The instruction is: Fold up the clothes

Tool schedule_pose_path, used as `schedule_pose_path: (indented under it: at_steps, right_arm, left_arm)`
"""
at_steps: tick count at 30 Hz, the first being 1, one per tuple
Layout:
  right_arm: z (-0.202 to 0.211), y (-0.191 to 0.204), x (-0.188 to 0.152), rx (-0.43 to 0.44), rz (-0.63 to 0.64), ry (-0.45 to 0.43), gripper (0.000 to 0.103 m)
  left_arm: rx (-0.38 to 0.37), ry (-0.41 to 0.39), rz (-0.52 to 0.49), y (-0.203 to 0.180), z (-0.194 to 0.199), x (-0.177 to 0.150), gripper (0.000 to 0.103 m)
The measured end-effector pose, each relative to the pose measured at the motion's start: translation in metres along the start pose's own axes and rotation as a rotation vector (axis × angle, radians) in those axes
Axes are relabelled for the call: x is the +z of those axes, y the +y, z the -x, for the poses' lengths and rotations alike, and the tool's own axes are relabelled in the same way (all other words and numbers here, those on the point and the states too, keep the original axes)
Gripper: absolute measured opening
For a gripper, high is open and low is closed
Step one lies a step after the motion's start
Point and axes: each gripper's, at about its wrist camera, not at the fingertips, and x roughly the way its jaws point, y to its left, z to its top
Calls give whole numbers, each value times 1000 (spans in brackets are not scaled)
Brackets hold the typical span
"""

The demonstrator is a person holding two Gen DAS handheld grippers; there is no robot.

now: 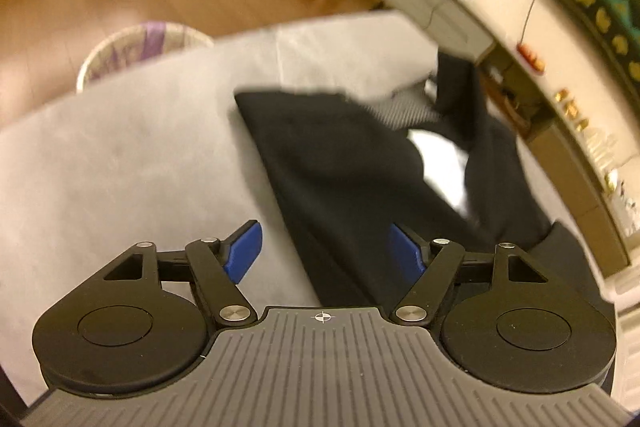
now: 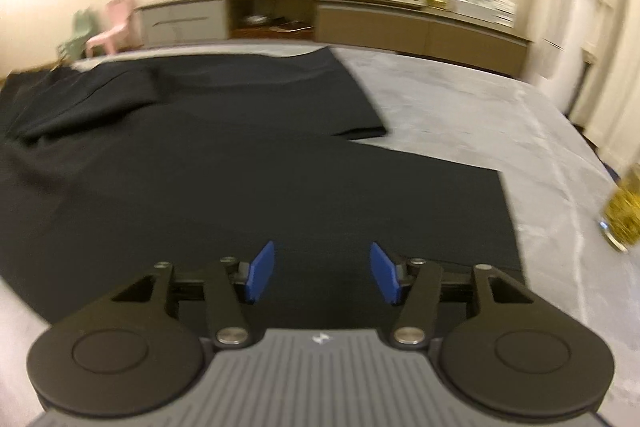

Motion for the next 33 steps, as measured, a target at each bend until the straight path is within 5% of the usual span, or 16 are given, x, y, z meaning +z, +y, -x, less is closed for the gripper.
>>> schedule_pose_path:
  at_steps: [2,3,4,5,6,9,10,11,14,16,18,21,23,26,31,33]
  right_arm:
    - [1,7,0,9,20,3,57]
    - [2,10,0,13,30,5,57]
    - [3,14,0,17,41,6,57]
    - [3,17,0,21,51,8,57]
    - [4,21,0,26,61,10,57]
    - [4,20,-1,29,51,24,57]
    - [3,16,-2,28,40,35,57]
    - [1,14,-2,26,30,49,57]
    - [-4,10,-3,25,5,91,59]
    - [-4,10,-3,28,-3,98,61]
    - [-2,8,-5,17,-10,103,65]
    - [-1,0,-5,-16,-51,108,66]
    - [-2,-9,-5,-49,-85,113,69]
    - [0,-27,-6,-108,-146,117,71]
    - [6,-49,2,-157,-240,98,70]
    - [9,-49,16,-125,-262,77,69]
  left_arm:
    - [10,12,-29,-10,-10,1,64]
    - [20,5,-67,-18,-16,3,55]
    - [29,-2,-105,-27,-22,4,8]
    - [24,-9,-141,-34,-26,6,0]
    - [-40,-27,-161,-38,-23,9,0]
    - [-447,-222,-99,-20,37,16,0]
    - [-461,-241,-65,-6,48,16,0]
    - [-452,-248,-17,8,54,16,0]
    - [-237,-156,257,54,37,14,0]
    - [-115,-141,389,70,33,10,21]
    - [-63,-198,368,63,42,9,26]
    - [57,-346,222,33,63,5,33]
    - [64,-385,103,8,65,4,39]
    - [28,-306,-9,-19,49,7,44]
    - [139,-180,130,-16,19,12,41]
    - [88,-179,164,-22,23,14,42]
